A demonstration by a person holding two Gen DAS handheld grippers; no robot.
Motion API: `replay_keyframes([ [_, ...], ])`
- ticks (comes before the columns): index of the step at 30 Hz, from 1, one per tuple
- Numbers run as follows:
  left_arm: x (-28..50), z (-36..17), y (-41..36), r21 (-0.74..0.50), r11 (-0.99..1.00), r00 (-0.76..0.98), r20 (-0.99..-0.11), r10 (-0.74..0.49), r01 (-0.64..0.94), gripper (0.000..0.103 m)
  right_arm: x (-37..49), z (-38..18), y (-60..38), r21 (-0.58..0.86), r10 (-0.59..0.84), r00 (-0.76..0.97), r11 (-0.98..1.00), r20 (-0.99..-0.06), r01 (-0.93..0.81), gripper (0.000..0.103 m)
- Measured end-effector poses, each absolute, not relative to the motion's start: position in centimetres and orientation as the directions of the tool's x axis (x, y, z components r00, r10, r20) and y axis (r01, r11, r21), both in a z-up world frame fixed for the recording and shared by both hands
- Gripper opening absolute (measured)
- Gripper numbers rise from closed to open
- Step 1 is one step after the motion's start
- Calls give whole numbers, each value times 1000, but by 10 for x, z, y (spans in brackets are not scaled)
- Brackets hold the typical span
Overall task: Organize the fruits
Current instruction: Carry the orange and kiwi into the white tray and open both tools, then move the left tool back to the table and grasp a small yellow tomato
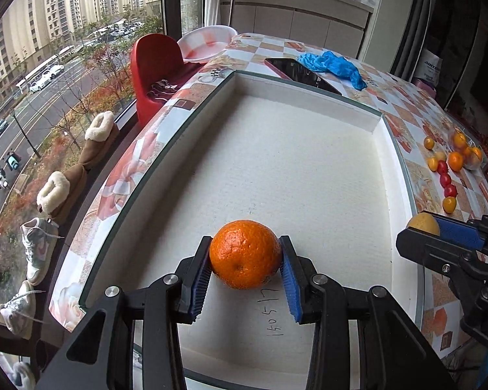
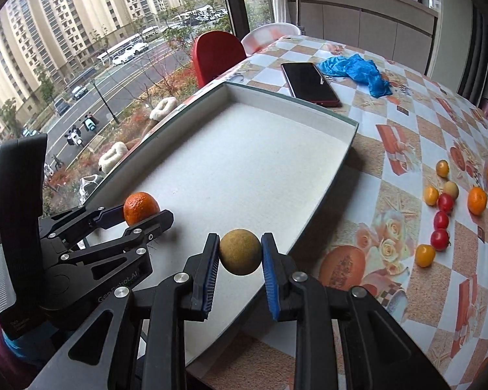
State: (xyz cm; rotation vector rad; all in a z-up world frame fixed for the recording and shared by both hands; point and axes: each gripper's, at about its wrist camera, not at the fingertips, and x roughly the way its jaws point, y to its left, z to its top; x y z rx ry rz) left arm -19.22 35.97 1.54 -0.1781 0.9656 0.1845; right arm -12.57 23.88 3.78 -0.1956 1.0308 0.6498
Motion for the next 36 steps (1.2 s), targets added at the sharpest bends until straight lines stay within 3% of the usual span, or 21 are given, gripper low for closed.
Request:
replay_keyframes([
  [2, -193, 14, 360, -67, 971, 561, -824, 75, -228, 41, -126, 32, 245, 131, 393, 332, 790, -857, -599, 36],
  [4, -194, 13, 358, -52, 972, 560, -824, 88, -228, 42, -129, 30, 247, 108, 382, 337, 784, -860, -612, 58],
  [6, -194, 12, 357, -48, 973, 561, -823, 88, -224, 44, -132, 32, 248, 84, 372, 346, 776, -861, -626, 59],
  [7, -194, 12, 358, -41, 972, 560, -823, 98, -230, 55, -133, 32, 248, 71, 366, 350, 772, -862, -632, 60],
  [8, -193, 11, 359, -32, 970, 554, -825, 112, -243, 74, -133, 32, 248, 56, 357, 356, 769, -863, -636, 61],
  [9, -194, 10, 361, -26, 965, 552, -824, 127, -261, 78, -134, 33, 247, 36, 346, 367, 768, -863, -640, 64],
  [14, -196, 9, 366, -38, 961, 550, -826, 123, -272, 79, -137, 31, 249, -39, 310, 410, 756, -858, -653, 69],
  [16, -196, 9, 365, -37, 963, 551, -826, 121, -268, 79, -139, 35, 250, -82, 296, 451, 756, -842, -649, 83],
  [26, -195, 24, 352, -43, 971, 570, -815, 102, -236, 79, -125, 52, 210, -90, 279, 536, 823, -797, -561, 89],
  [28, -195, 27, 345, -36, 975, 573, -814, 99, -220, 79, -119, 52, 194, -71, 271, 537, 844, -799, -532, 102],
  [36, -191, 45, 301, -23, 995, 602, -798, 43, -102, 79, -107, 43, 120, -38, 213, 563, 916, -799, -400, 103],
])
